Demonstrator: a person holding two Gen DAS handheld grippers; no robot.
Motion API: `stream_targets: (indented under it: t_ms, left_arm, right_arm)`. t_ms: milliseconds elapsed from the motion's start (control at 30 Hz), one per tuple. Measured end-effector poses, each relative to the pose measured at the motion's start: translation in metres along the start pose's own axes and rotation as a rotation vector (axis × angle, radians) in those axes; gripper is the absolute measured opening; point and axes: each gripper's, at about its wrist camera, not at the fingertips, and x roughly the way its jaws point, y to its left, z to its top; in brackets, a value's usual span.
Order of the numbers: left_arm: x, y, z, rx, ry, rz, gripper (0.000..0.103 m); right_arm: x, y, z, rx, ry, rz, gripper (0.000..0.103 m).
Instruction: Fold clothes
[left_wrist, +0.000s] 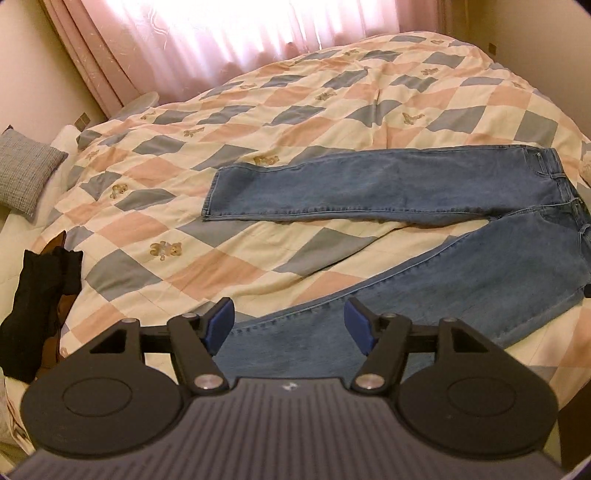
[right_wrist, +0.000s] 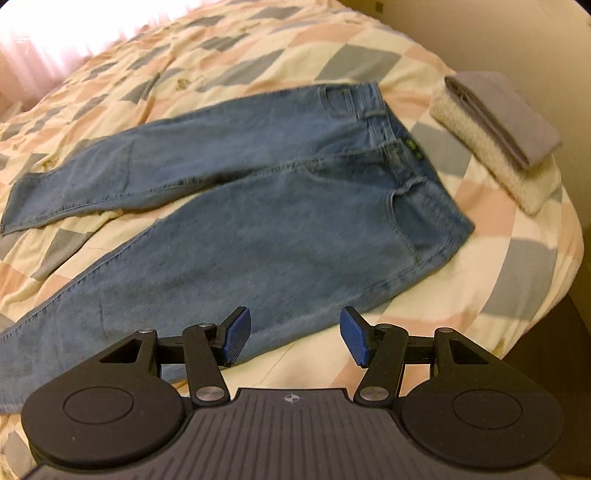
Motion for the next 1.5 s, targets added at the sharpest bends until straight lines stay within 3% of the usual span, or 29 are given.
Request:
stream_targets:
  t_ms: [233,500,800,1500]
  left_arm:
    - [0.002,0.031,-0.014,-0.059,0.008,-0.008,0.064]
    - [-0.003,0.044,-0.025,-0.12,0.025,-0.022,0.064]
    - [-0.011,0.033,-0.037,-0.102,0.032,-0.041,0.064]
    - [-0.023,0.018,-0.061,-0.095,0.083,-0.103,0.066]
  right_arm:
    - [0.003,0.017,-0.014,0.041,0.008,-0.044,0.057]
    - [-0.035,0.029,-0.02,0.061,-0.069,0.032,0.061]
    - [-0.067,0.023,-0.022,0.046,-0.136,0.032,0.064]
    - [-0.113,0.003,-0.045,0.026,-0.176,0.033,0.066]
